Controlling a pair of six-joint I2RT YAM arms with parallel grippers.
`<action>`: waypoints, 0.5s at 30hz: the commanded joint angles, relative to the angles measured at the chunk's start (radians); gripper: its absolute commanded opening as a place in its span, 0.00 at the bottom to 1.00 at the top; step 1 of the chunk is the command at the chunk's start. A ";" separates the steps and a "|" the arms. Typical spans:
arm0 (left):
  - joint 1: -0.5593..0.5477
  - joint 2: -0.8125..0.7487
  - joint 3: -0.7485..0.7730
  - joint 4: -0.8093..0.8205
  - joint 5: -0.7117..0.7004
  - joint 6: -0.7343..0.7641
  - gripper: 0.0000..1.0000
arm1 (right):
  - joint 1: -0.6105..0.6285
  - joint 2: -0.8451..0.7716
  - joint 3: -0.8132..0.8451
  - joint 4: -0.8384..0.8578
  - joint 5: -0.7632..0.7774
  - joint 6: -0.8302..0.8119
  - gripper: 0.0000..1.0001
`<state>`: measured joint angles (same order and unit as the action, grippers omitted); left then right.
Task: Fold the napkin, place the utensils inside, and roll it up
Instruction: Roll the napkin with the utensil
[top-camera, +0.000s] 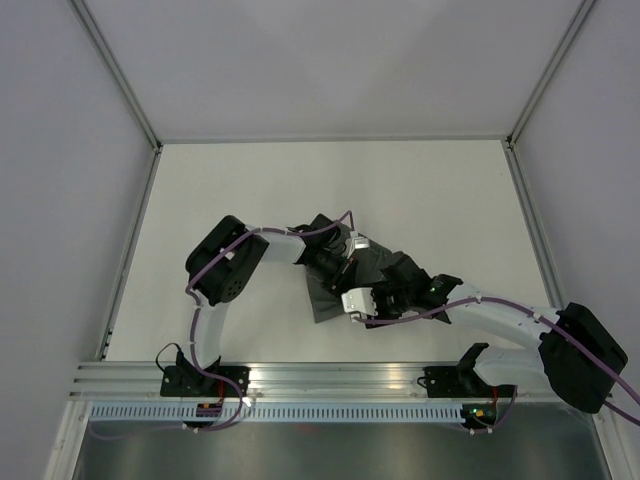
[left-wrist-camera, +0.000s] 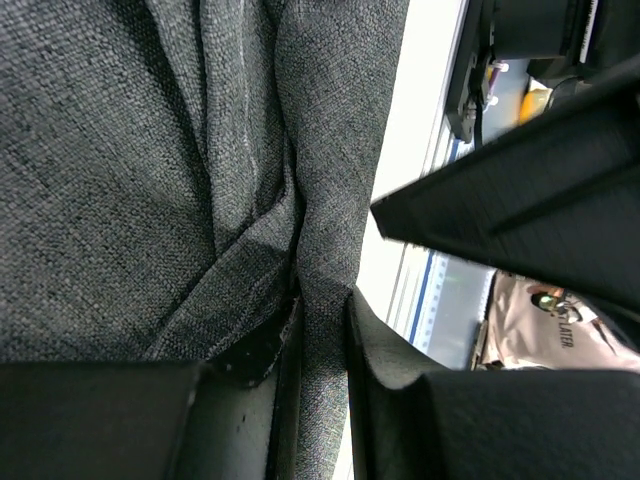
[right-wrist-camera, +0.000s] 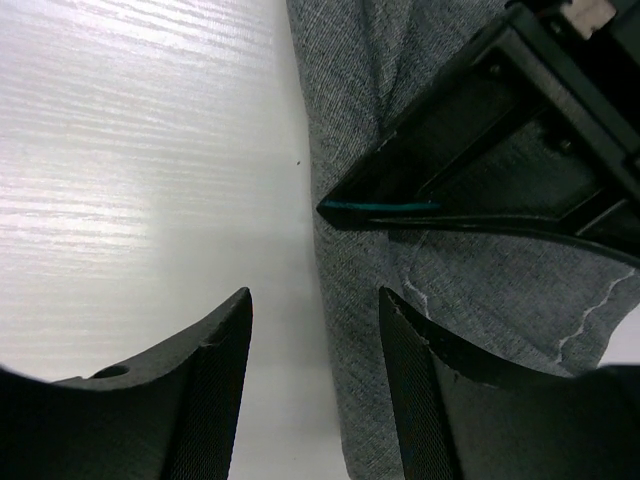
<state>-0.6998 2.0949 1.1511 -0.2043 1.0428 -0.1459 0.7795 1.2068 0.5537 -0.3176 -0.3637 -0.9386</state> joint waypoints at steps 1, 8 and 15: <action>0.002 0.060 -0.007 -0.101 -0.083 -0.024 0.02 | 0.032 0.003 -0.003 0.068 0.052 -0.009 0.60; 0.006 0.079 0.018 -0.116 -0.072 -0.030 0.02 | 0.072 0.069 -0.002 0.110 0.092 -0.003 0.58; 0.013 0.083 0.016 -0.121 -0.050 -0.024 0.02 | 0.070 0.140 0.003 0.147 0.124 0.027 0.50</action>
<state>-0.6830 2.1323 1.1809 -0.2470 1.0882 -0.1585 0.8459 1.2991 0.5526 -0.1951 -0.2806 -0.9310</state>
